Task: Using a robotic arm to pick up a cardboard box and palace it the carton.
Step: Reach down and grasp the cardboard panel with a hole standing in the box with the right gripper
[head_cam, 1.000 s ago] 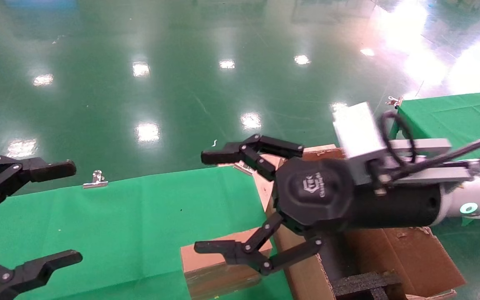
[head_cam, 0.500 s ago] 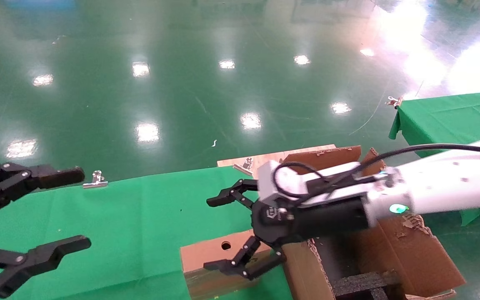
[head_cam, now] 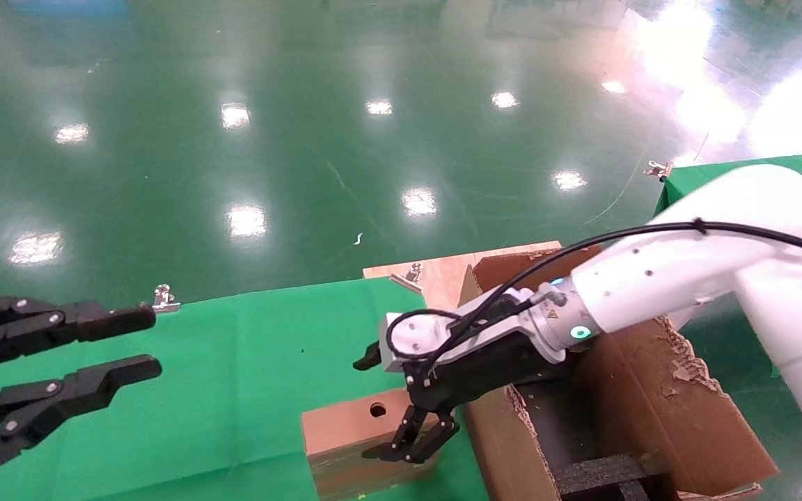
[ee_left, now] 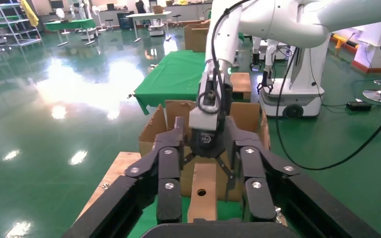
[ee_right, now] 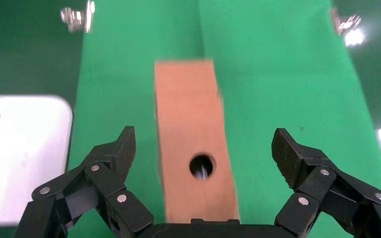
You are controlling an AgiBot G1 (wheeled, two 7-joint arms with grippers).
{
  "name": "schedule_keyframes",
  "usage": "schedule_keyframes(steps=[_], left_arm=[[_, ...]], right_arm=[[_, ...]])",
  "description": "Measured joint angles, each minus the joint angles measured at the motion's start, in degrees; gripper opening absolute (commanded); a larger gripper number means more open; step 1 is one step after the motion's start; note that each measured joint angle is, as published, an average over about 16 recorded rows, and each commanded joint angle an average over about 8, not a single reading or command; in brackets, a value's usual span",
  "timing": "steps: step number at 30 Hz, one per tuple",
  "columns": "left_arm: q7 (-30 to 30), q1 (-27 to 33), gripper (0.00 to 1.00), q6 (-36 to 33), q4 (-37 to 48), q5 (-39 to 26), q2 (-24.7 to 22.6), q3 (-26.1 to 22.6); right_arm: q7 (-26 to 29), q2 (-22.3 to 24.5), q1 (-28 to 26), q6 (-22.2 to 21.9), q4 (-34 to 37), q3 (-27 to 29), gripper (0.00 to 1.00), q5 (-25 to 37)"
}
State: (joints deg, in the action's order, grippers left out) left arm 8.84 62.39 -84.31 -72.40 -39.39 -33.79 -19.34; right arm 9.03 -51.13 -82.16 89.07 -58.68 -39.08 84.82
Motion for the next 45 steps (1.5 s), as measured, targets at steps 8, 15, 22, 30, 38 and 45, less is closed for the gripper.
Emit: schedule_keyframes(steps=[8, 15, 22, 30, 38, 45], left_arm=[[0.0, 0.0, 0.24, 0.0, 0.0, 0.0, 0.0, 0.0], [0.0, 0.0, 1.0, 0.0, 0.0, 0.0, 0.0, 0.0], [0.0, 0.0, 1.0, 0.0, 0.0, 0.0, 0.0, 0.0], [0.0, 0.0, 1.0, 0.0, 0.0, 0.0, 0.0, 0.0], [0.0, 0.0, 1.0, 0.0, 0.0, 0.0, 0.0, 0.0], [0.0, 0.0, 1.0, 0.0, 0.0, 0.0, 0.0, 0.0]], right_arm=[[-2.2, -3.1, -4.0, 0.8, 2.3, -5.0, 1.0, 5.3], [-3.2, -4.4, -5.8, 0.9, 3.1, -7.6, 0.3, 6.7], [-3.4, -4.8, -6.3, 0.9, 3.4, -8.3, 0.0, 6.8], [-3.4, -4.6, -6.1, 0.9, 3.2, -8.1, 0.0, 6.7], [-3.4, -4.5, -5.9, 0.9, 3.1, -7.9, 0.0, 6.7], [-3.4, -4.5, -5.8, 0.9, 3.0, -7.8, 0.0, 6.7]])
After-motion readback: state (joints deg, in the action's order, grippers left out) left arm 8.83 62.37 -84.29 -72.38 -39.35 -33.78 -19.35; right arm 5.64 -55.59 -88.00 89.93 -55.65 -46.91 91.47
